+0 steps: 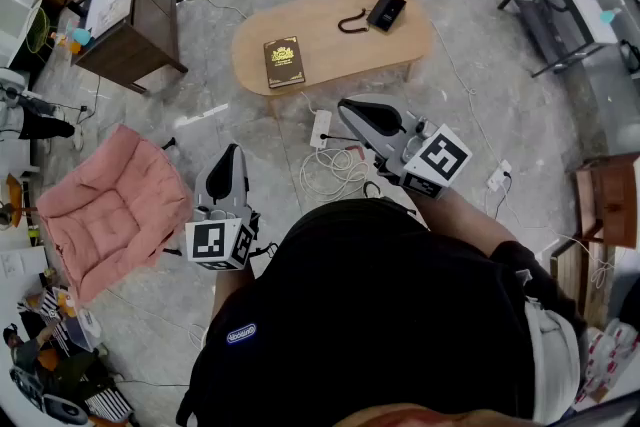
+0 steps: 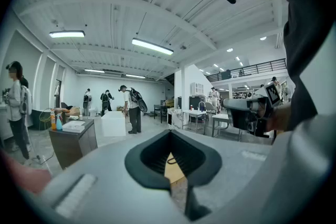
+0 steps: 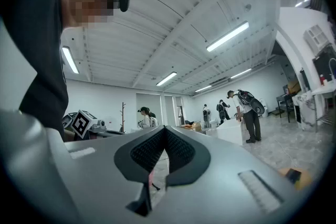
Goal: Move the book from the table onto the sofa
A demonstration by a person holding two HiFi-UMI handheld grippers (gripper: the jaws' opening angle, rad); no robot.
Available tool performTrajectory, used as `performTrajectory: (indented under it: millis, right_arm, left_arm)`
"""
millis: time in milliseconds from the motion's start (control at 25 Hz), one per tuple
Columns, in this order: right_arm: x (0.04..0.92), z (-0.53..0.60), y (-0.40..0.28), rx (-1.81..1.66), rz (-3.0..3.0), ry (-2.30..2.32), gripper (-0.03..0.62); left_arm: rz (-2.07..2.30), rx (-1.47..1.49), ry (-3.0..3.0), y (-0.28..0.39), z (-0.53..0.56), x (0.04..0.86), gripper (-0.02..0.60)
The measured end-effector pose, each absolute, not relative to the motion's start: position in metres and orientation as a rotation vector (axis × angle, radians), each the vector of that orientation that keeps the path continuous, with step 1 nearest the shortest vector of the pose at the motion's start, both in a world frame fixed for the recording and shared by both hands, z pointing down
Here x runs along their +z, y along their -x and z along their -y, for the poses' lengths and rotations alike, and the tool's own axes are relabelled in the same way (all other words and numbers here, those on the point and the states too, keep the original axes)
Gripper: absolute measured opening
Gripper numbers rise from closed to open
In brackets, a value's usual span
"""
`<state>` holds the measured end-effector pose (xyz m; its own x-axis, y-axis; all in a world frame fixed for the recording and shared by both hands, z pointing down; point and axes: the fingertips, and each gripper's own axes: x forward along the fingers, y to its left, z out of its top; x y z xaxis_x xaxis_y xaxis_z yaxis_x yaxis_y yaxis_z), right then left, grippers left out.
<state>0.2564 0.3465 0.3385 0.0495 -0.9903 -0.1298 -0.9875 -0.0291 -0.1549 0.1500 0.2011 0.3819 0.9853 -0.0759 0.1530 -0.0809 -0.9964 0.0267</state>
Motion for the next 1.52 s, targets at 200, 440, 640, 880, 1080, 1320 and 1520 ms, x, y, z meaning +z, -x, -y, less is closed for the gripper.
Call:
performTrajectory:
  millis: [200,440,640,880,1080,1320,1520]
  right_arm:
    - [0.349,-0.347,-0.258,-0.026,-2.060,2.179,0.029]
    - [0.348,-0.345,-0.260,-0.023,-2.063,2.184,0.028]
    - [0.346,-0.347,-0.260,-0.007,-2.068,2.163,0.029]
    - [0.340,-0.350,-0.258,0.034,-2.031,2.153,0.031]
    - [0.348,-0.350,-0.257,0.011,-2.041,2.174,0.092]
    - [0.344,-0.343,-0.243,0.026,-2.056,2.164,0.133]
    - [0.342,-0.334,-0.225,0.046,-2.077,2.189,0.172]
  left_arm:
    - [0.131,0.237,-3.093,-0.148,-0.198,0.384,0.000]
    - [0.126,0.240,-3.092,-0.150,-0.197,0.385,0.000]
    - [0.128,0.245,-3.091,-0.151,-0.199,0.387,0.000]
    - [0.107,0.224,-3.097,-0.152,-0.202,0.386,0.000]
    - [0.082,0.200,-3.107,-0.148,-0.204,0.383,0.000]
    - [0.065,0.199,-3.101,-0.140,-0.200,0.383,0.056]
    - [0.059,0.187,-3.080,-0.125,-0.189,0.384,0.101]
